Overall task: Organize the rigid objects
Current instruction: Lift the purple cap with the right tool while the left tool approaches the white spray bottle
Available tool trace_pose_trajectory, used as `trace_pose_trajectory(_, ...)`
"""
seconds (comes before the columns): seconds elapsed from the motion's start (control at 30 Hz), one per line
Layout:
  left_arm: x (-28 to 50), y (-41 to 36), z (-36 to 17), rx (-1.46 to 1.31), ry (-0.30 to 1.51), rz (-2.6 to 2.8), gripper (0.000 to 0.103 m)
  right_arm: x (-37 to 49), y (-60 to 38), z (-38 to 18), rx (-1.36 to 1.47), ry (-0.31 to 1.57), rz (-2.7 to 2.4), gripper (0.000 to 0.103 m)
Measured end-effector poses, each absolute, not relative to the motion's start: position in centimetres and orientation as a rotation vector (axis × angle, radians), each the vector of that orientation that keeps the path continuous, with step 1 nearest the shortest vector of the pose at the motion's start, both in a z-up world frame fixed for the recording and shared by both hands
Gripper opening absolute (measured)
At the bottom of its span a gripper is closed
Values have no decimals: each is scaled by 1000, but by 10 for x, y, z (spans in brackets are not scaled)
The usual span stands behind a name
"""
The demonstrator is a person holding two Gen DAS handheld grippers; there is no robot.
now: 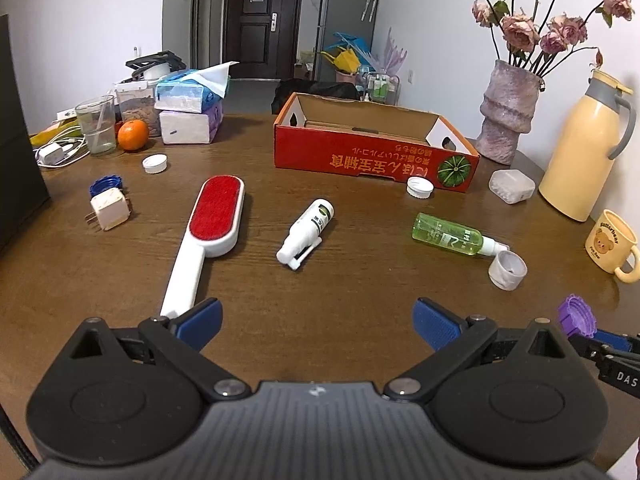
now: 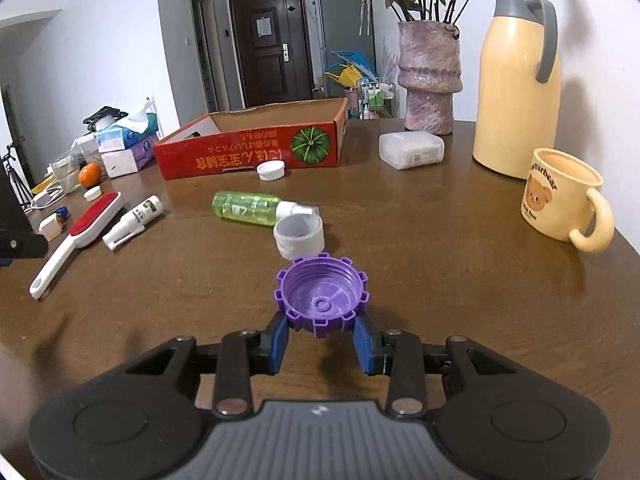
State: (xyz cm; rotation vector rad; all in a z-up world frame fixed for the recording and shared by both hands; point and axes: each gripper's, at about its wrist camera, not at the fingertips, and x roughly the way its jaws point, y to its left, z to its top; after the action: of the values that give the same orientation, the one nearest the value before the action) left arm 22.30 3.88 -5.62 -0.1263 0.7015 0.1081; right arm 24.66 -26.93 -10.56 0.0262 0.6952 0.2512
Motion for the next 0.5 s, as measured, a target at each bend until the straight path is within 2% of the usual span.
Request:
trace_pose_trajectory(0.3, 262, 40, -60, -83, 712, 87, 103, 271, -258, -98, 12, 679, 240, 34)
trace_pose_trajectory(0.5, 287, 41, -64, -44, 715, 86, 99, 286, -249, -94, 7, 669, 242, 34)
